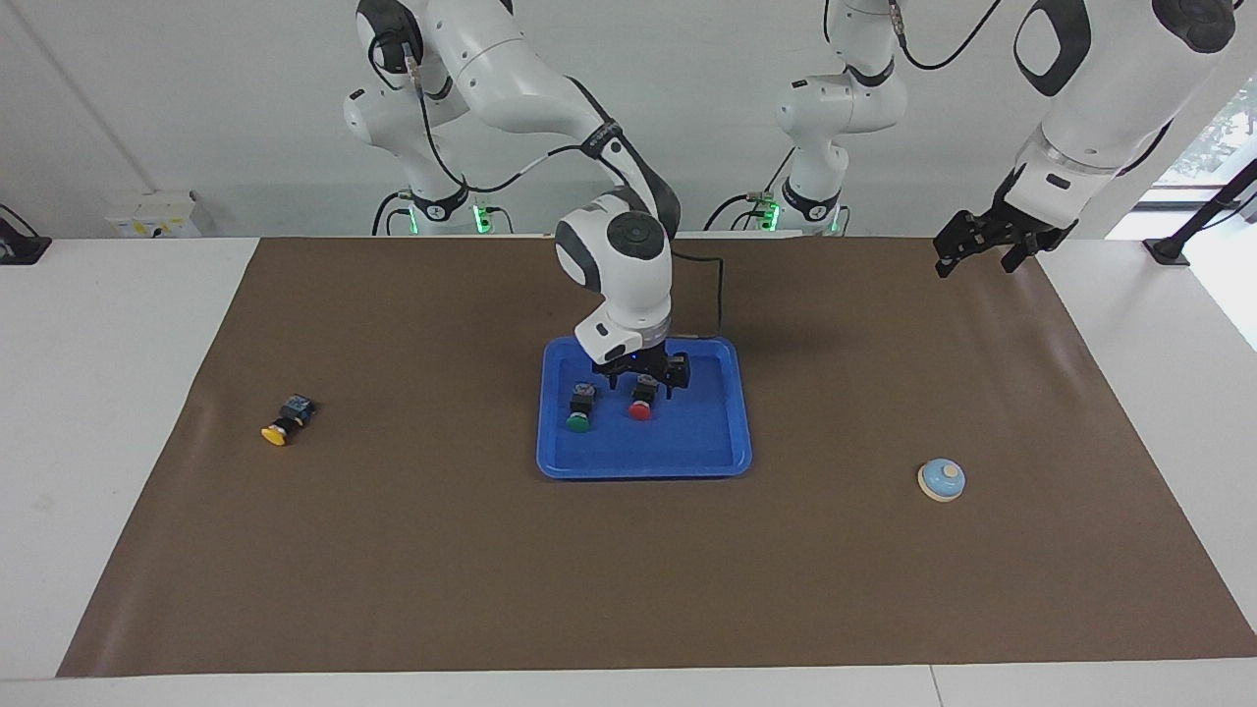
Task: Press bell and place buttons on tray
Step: 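Place the red button in the tray beside the green one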
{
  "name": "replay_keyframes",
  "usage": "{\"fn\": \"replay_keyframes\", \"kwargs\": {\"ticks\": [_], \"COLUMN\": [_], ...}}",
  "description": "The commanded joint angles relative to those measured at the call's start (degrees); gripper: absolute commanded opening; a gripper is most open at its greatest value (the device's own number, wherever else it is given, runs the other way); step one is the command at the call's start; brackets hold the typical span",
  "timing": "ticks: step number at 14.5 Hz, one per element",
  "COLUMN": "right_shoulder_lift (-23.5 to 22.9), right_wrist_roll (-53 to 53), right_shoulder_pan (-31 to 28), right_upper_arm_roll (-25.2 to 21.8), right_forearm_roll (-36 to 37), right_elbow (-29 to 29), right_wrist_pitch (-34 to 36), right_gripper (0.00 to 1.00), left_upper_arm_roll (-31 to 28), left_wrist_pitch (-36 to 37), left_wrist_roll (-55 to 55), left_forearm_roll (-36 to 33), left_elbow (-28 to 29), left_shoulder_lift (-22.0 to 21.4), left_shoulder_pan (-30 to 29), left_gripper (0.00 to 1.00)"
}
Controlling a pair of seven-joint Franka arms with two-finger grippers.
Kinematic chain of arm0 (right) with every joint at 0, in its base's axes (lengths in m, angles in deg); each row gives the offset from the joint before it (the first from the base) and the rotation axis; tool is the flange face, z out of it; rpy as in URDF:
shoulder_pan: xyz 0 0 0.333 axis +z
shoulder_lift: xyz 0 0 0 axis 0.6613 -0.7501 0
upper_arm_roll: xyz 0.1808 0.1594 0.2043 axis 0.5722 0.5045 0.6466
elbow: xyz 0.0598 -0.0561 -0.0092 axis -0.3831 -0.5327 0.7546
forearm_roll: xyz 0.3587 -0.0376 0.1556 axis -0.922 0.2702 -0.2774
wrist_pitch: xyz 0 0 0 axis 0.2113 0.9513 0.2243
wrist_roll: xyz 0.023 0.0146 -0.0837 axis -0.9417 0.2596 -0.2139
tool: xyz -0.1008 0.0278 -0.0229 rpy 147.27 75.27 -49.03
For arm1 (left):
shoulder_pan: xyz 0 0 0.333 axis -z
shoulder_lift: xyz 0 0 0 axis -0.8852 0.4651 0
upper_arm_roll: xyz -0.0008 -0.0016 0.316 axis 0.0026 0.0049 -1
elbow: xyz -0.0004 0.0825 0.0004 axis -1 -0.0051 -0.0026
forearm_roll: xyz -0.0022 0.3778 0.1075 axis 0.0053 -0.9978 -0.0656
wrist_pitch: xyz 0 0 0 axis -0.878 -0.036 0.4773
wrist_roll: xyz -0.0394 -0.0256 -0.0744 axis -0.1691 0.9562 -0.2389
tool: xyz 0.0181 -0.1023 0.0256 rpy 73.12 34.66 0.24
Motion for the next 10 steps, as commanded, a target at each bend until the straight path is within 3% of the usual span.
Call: {"fn": "replay_keyframes", "kwargs": {"ticks": [1, 5, 10], "right_shoulder_lift": [5.11, 9.25, 10.22], "right_wrist_roll": [-0.99, -14.67, -27.08], "right_shoulder_pan": [-6.07, -17.57, -31.99], "right_upper_arm_roll": [-0.27, -0.36, -0.53], "right_forearm_roll": [-0.17, 0.09, 3.52], "right_elbow": [1.9, 1.64, -0.46], "right_wrist_pitch": [5.33, 11.38, 15.0], "right_gripper": [1.0, 1.0, 1.0], "left_upper_arm_roll": [-0.08, -0.08, -0.08], "left_wrist_pitch": [0.41, 0.41, 0.41], "left_wrist_roll": [-0.32, -0.32, -0.32], "left_forearm_roll": [0.75, 0.75, 0.75], "left_elbow": [0.42, 0.42, 0.42], "left_shoulder_lift": [-0.83, -0.83, -0.83], "left_shoulder_pan": [-0.21, -0.21, -0.21], "left_gripper": [1.0, 1.0, 1.0]}}
